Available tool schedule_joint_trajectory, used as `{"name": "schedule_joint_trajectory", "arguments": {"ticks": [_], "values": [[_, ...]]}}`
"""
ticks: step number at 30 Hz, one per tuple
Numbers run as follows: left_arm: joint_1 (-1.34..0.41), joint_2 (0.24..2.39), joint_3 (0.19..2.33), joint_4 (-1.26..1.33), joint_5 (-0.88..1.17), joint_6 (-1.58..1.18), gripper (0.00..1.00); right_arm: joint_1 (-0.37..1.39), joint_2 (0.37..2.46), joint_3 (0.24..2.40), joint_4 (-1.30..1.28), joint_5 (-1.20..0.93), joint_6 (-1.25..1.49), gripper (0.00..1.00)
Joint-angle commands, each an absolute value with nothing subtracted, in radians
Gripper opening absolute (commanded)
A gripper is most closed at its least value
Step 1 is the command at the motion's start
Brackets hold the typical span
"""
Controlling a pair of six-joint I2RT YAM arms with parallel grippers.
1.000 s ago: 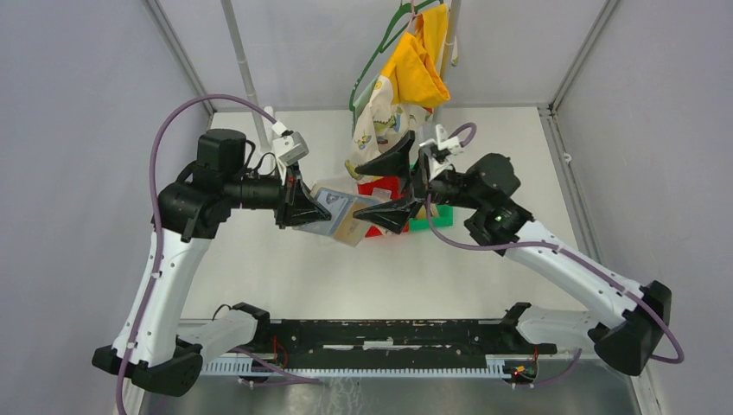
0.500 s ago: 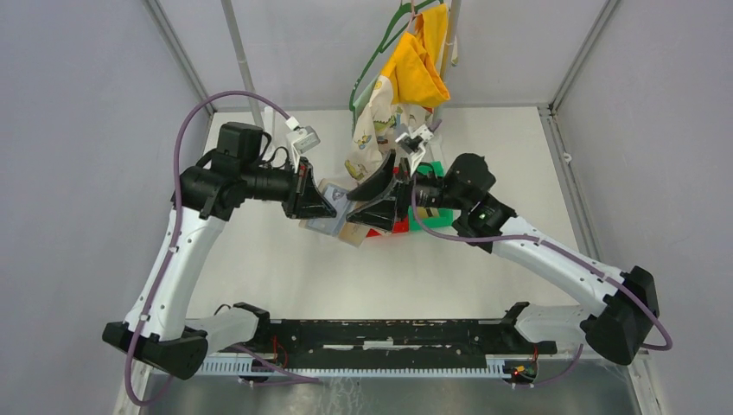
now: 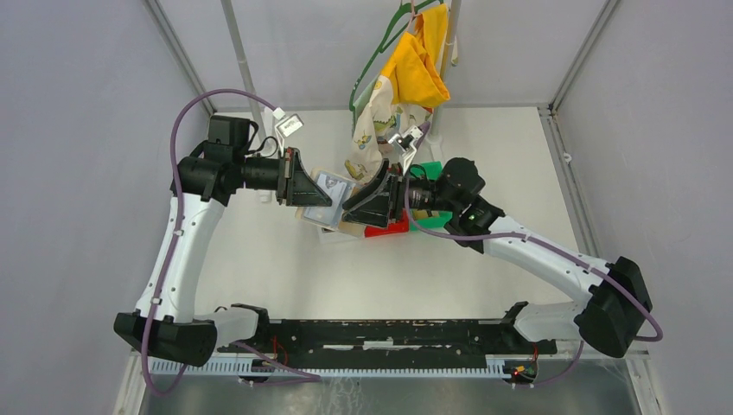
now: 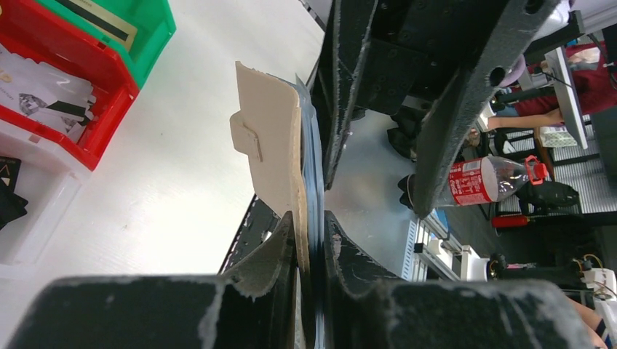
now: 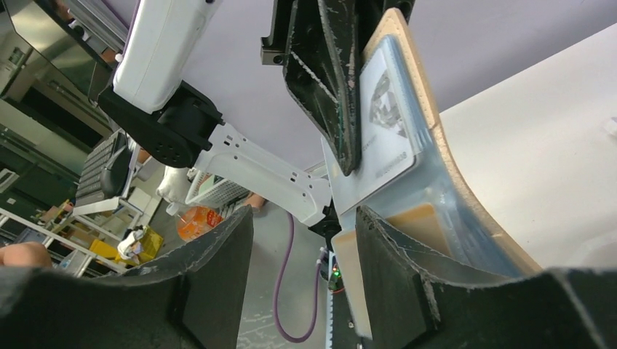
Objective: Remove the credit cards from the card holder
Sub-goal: Remove the credit card from the card holder.
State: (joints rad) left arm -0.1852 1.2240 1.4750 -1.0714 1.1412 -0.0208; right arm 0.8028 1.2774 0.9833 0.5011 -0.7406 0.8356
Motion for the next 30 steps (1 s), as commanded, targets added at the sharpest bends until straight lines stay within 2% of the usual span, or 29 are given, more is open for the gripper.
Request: {"name": "schedule_joint_trajectory", "arguments": {"ticks": [1,7,13,22,30], "values": [[-0.183,1.197,1.505,-1.017,1.214,-0.078,0.02,0.807,1.301,0.984,0.588,-0.743,0.881,0.58],[-0.183,1.181,1.472,-0.994,1.227,-0.116,0.02,0.807,1.342,0.987,0.653,-0.731,0.934,0.50],[-0.182,1.169,1.481,-0.995,1.232,-0.124,0.02,0.808,1.363,0.989,0.698,-0.710,0.971,0.50],[-0.182,1.157,1.494,-1.007,1.150,-0.179,0.03,0.820,1.435,0.948,0.983,-0.669,1.143,0.43],[-0.183,1.187,1.519,-1.090,1.138,-0.168,0.03,0.839,1.503,0.944,1.042,-0.631,1.185,0.36]]}}
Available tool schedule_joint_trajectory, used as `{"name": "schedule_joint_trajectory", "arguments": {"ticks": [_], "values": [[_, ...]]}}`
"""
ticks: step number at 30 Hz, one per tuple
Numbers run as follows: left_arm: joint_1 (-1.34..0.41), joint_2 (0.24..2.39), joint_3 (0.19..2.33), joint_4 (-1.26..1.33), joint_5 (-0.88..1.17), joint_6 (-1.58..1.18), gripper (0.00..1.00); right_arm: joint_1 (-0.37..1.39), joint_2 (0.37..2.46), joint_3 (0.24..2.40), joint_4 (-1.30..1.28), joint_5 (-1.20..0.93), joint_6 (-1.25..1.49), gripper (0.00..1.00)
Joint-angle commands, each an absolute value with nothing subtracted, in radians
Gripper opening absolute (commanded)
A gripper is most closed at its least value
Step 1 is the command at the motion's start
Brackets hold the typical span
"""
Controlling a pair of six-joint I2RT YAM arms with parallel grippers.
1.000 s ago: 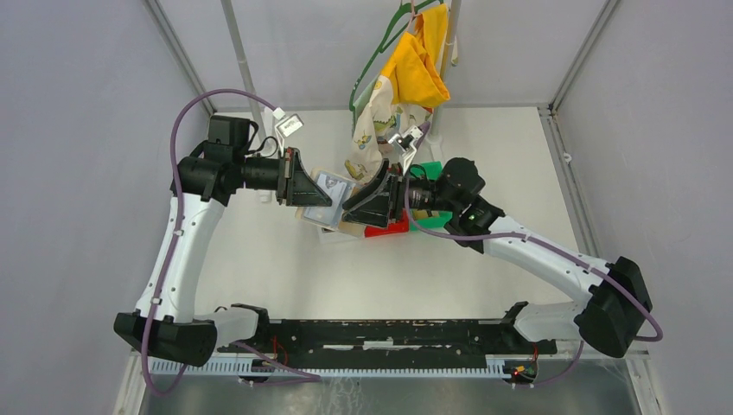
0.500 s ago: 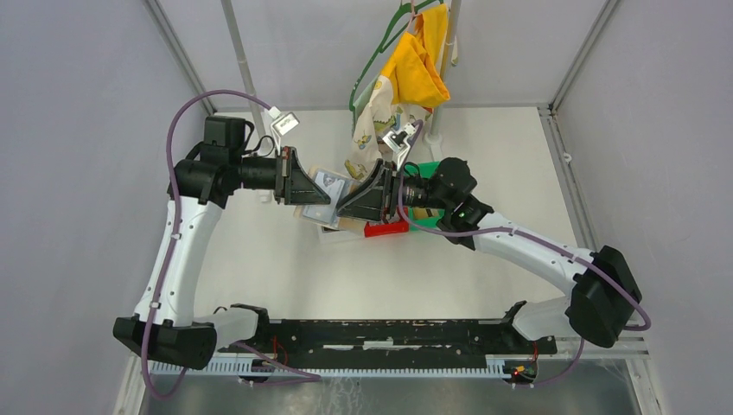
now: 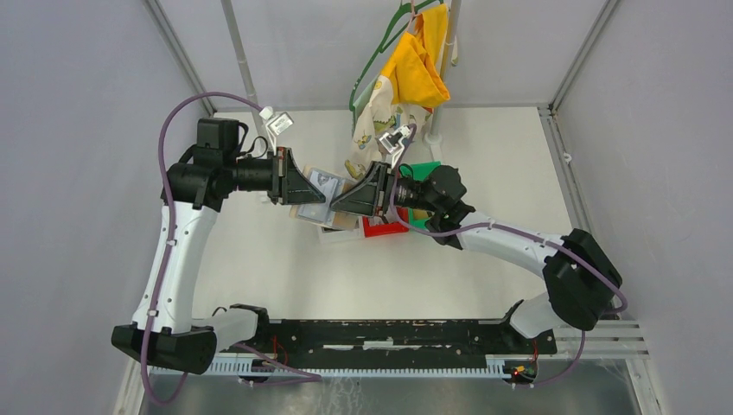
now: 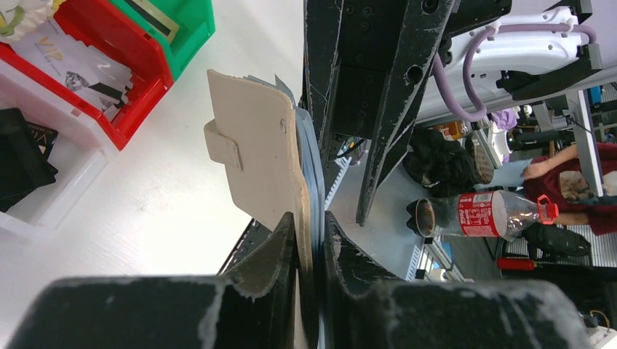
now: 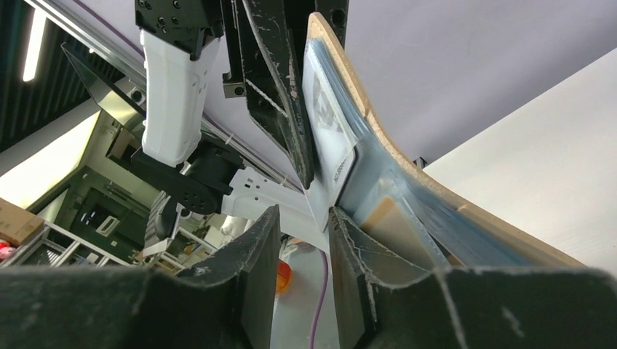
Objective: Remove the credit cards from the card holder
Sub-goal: Remove the credit card from the card holder.
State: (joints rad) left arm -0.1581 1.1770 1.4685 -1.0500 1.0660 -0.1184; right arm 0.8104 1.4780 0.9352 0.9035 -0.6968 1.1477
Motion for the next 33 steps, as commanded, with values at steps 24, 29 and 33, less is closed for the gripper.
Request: {"name": "schedule_joint_trajectory", "arguments": {"ticks": [24,29,33], "values": [[-0.183,1.162,1.518,-1.111,1.139,-0.147,0.23,0.871,1.583,0.948,1.166,-0.474,1.286,0.00],[-0.182,1.147,1.529,-1.121,1.163,-0.109,0.33,0.872,1.571,0.924,1.167,-0.467,1.281,0.00],[-0.183,1.137,1.546,-1.124,1.163,-0.099,0.18,0.872,1.565,0.911,1.158,-0.456,1.274,0.00]]}}
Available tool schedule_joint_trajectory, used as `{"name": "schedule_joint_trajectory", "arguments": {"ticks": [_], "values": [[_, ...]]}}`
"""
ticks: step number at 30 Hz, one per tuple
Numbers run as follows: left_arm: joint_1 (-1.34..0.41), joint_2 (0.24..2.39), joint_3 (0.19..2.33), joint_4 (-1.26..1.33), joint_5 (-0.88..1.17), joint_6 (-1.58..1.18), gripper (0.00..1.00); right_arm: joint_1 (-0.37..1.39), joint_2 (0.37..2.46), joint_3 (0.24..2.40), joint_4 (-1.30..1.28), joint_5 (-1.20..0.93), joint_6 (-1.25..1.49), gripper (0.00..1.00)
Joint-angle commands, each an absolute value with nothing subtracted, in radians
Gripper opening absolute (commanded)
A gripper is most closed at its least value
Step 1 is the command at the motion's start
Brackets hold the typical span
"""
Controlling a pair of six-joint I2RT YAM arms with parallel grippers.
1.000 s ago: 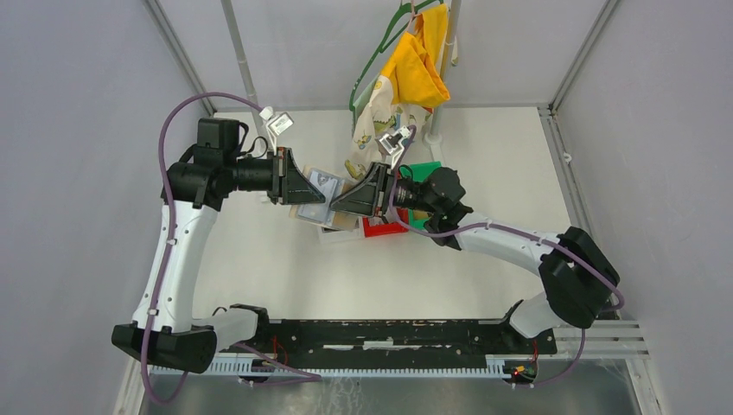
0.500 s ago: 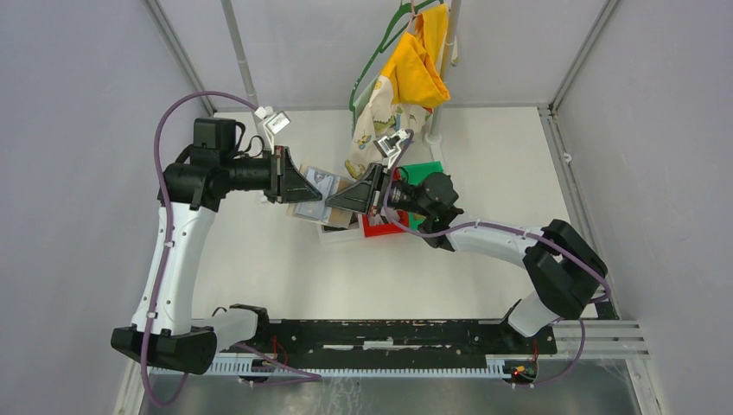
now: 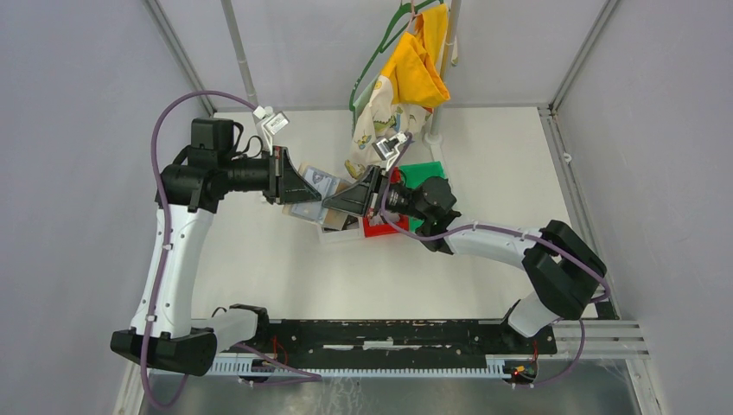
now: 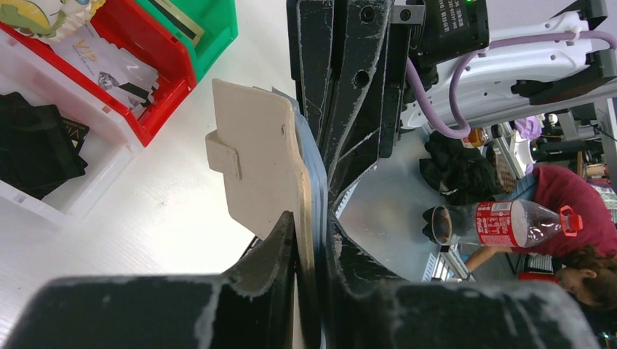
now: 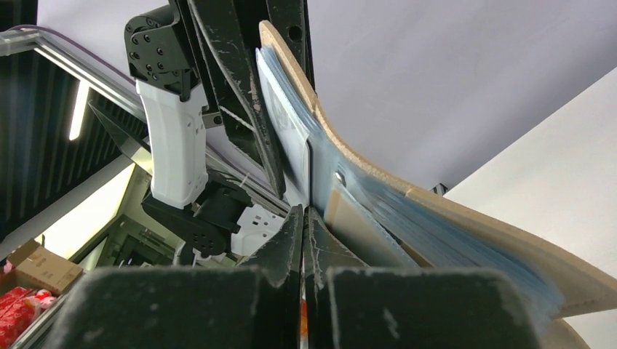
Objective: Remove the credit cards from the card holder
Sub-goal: Remove the credit card from the card holder.
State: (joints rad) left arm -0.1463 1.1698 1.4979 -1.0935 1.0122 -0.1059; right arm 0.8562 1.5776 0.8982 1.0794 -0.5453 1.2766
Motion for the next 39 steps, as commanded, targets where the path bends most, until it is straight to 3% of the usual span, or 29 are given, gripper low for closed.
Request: {"name": "schedule_joint_trajectory", "arguments": {"ticks": [1,3,7,8,10,13,17,21,24,27,32,35,39], "values": [[-0.183,1.137,1.547,-1.124,1.162,-0.105,0.13,0.873,1.564,0.910,1.162,-0.457,1.276,0.00],[-0.182,1.139,1.551,-1.136,1.163,-0.103,0.10,0.873,1.560,0.907,1.164,-0.455,1.275,0.00],[-0.183,1.140,1.567,-1.144,1.167,-0.099,0.14,0.873,1.550,0.892,1.161,-0.457,1.272,0.00],[-0.183,1.140,1.570,-1.140,1.169,-0.106,0.15,0.872,1.549,0.890,1.162,-0.459,1.276,0.03],[-0.183,1.140,1.572,-1.134,1.171,-0.112,0.15,0.873,1.550,0.886,1.178,-0.460,1.286,0.24],[-0.182,1.138,1.571,-1.128,1.170,-0.124,0.16,0.873,1.554,0.895,1.198,-0.453,1.299,0.33],[-0.183,1.122,1.569,-1.093,1.155,-0.160,0.16,0.875,1.553,0.938,1.117,-0.447,1.265,0.30],[-0.182,1.112,1.570,-1.083,1.140,-0.174,0.20,0.880,1.542,0.962,1.012,-0.412,1.230,0.17],[-0.185,1.115,1.567,-1.075,1.141,-0.191,0.26,0.890,1.529,0.978,0.915,-0.371,1.189,0.16],[-0.184,1.117,1.569,-1.068,1.157,-0.205,0.31,0.894,1.517,0.959,0.928,-0.333,1.188,0.09],[-0.183,1.117,1.579,-1.063,1.184,-0.215,0.33,0.893,1.502,0.923,0.947,-0.314,1.193,0.00],[-0.183,1.111,1.573,-1.056,1.197,-0.222,0.29,0.893,1.500,0.905,0.973,-0.313,1.198,0.00],[-0.183,1.106,1.570,-1.055,1.206,-0.218,0.16,0.893,1.487,0.873,0.996,-0.317,1.200,0.00]]}}
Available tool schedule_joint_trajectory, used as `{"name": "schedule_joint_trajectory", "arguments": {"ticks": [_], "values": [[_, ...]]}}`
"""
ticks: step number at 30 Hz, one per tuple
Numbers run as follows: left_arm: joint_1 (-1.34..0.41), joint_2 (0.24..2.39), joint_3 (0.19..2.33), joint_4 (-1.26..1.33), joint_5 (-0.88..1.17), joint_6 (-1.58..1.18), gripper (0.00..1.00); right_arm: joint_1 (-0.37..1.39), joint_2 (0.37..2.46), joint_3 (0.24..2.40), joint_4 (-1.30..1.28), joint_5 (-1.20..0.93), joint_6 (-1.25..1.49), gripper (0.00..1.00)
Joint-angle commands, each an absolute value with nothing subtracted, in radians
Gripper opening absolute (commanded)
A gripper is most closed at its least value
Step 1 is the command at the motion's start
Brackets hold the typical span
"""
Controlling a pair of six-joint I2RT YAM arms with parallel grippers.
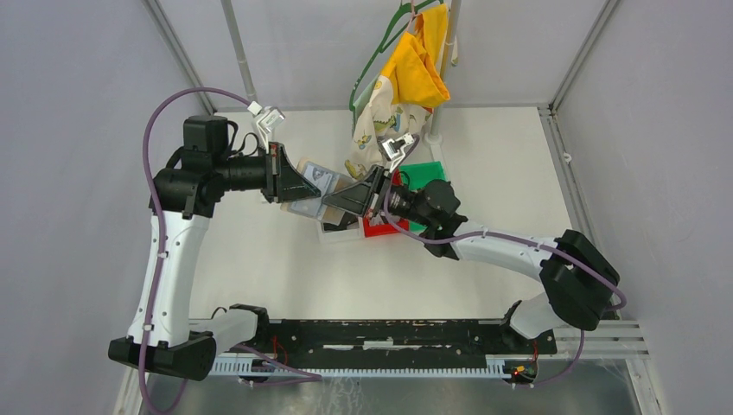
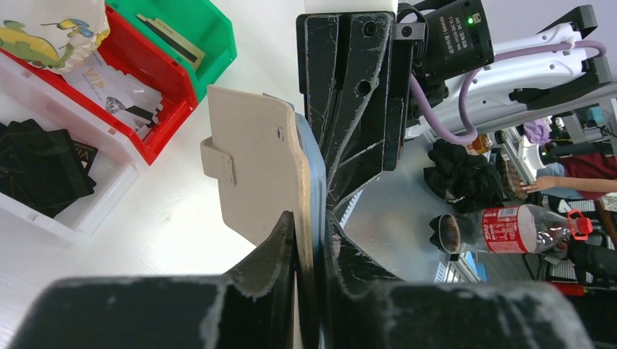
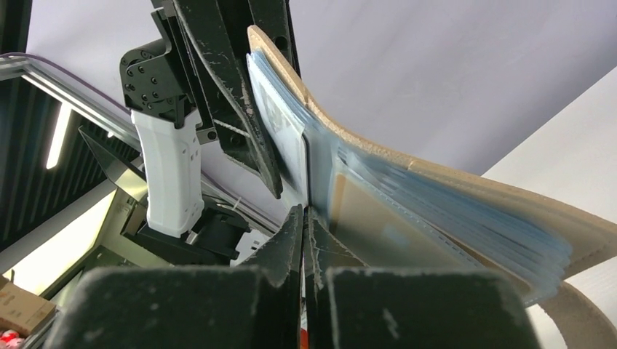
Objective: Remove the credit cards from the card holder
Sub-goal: Remove the credit card from the card holder.
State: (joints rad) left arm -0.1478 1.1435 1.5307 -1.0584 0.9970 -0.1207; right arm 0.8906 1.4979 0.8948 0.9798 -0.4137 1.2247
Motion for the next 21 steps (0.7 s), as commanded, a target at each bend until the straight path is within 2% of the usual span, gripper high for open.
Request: {"name": "schedule_joint_trajectory", "arguments": {"ticks": [1,7,9,14,18,21], "values": [[-0.183,1.104,1.572,-1.055,1.206,-0.217,0.13,0.892,1.481,0.862,1.001,-0.316,1.200,0.02],[-0.184,1.097,1.576,-1.055,1.209,-0.214,0.02,0.891,1.474,0.837,1.042,-0.307,1.207,0.34],[-0.184,1.092,1.575,-1.055,1.209,-0.211,0.02,0.891,1.479,0.847,1.050,-0.307,1.211,0.40],[-0.184,1.079,1.575,-1.055,1.191,-0.204,0.02,0.891,1.492,0.894,1.040,-0.311,1.220,0.41],[-0.185,1.075,1.583,-1.052,1.186,-0.211,0.02,0.891,1.500,0.915,0.978,-0.294,1.224,0.28],[-0.184,1.072,1.582,-1.041,1.167,-0.219,0.11,0.899,1.492,0.935,0.886,-0.259,1.188,0.32]]}}
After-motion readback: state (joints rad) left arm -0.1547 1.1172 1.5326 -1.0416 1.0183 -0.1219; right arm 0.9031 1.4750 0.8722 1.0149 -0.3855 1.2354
